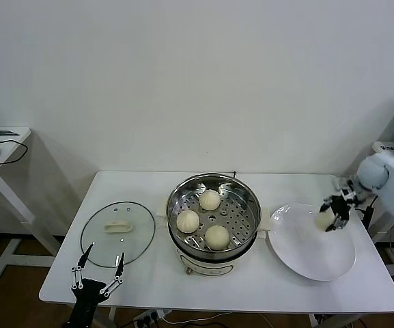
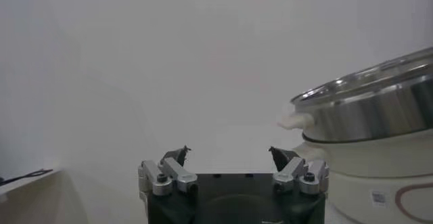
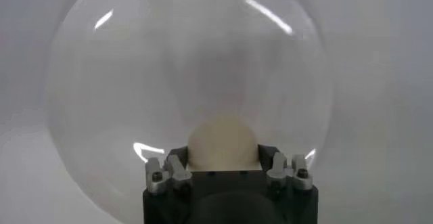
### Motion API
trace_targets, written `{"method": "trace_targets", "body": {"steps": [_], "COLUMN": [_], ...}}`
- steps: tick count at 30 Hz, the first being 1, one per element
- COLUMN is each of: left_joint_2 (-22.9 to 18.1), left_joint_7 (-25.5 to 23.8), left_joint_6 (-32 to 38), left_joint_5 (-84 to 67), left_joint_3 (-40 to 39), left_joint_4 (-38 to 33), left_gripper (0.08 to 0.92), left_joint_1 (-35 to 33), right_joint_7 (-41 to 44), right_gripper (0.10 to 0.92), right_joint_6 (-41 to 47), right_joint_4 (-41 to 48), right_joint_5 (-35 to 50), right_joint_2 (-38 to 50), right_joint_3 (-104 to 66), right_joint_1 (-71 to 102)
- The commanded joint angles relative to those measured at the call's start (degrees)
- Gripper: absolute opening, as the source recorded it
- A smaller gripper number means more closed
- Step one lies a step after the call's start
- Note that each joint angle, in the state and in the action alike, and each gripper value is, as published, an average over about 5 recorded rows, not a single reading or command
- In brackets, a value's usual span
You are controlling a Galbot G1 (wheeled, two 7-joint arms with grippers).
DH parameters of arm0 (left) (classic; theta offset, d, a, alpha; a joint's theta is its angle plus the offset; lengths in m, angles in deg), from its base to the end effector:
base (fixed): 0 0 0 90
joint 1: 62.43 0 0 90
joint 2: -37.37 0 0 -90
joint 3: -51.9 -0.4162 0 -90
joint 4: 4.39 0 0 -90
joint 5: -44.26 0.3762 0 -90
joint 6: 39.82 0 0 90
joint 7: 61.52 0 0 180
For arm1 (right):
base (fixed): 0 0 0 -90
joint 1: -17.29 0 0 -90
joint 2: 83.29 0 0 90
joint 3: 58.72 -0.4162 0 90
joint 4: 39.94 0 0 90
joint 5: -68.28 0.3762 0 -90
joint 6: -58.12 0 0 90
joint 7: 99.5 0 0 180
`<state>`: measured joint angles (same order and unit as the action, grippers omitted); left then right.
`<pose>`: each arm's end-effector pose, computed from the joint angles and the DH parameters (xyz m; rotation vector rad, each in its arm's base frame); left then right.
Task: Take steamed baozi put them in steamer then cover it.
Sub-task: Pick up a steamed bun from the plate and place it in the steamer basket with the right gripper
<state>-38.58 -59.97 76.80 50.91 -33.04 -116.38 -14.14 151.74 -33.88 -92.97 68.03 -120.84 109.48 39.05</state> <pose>0.0866 0.0967 -0.4250 0.1951 2.9574 0.5098 0.6031 -0.3300 -0.1745 1.2464 -1.3863 1.2318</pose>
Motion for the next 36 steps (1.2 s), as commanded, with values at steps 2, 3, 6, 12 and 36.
{"method": "trace_targets", "body": {"steps": [2, 3, 6, 12, 36], "left_joint_2": [0.1, 0.1, 0.2, 0.0, -0.2], "left_joint_7": [-0.1, -0.2, -0.2, -0.1, 0.1], "left_joint_6": [0.0, 0.0, 0.0, 0.0, 0.8], "left_joint_5": [0.0, 0.0, 0.1, 0.6, 0.8], "left_joint_3": [0.0, 0.0, 0.0, -0.2, -0.3], "left_joint_4": [-0.4, -0.4, -0.5, -0.6, 0.1], "left_gripper": [0.823, 0.823, 0.823, 0.823, 0.823], "left_joint_1": [0.0, 0.0, -0.1, -0.1, 0.4], "right_joint_7": [5.0, 4.7, 3.9, 1.3, -6.4], "right_gripper": [0.679, 0.679, 0.679, 0.679, 0.67], "right_joint_6": [7.7, 8.6, 10.5, 13.7, 16.6], "right_joint_4": [-19.2, -20.8, -24.3, -28.9, -24.5], "right_joint_5": [20.2, 22.6, 28.1, 34.6, 26.6], "right_joint_2": [0.0, -0.9, -4.3, -12.2, -25.2], "right_joint_3": [22.5, 25.3, 30.6, 36.5, 44.2], "right_joint_1": [-27.7, -30.7, -36.7, -42.4, -34.4]}}
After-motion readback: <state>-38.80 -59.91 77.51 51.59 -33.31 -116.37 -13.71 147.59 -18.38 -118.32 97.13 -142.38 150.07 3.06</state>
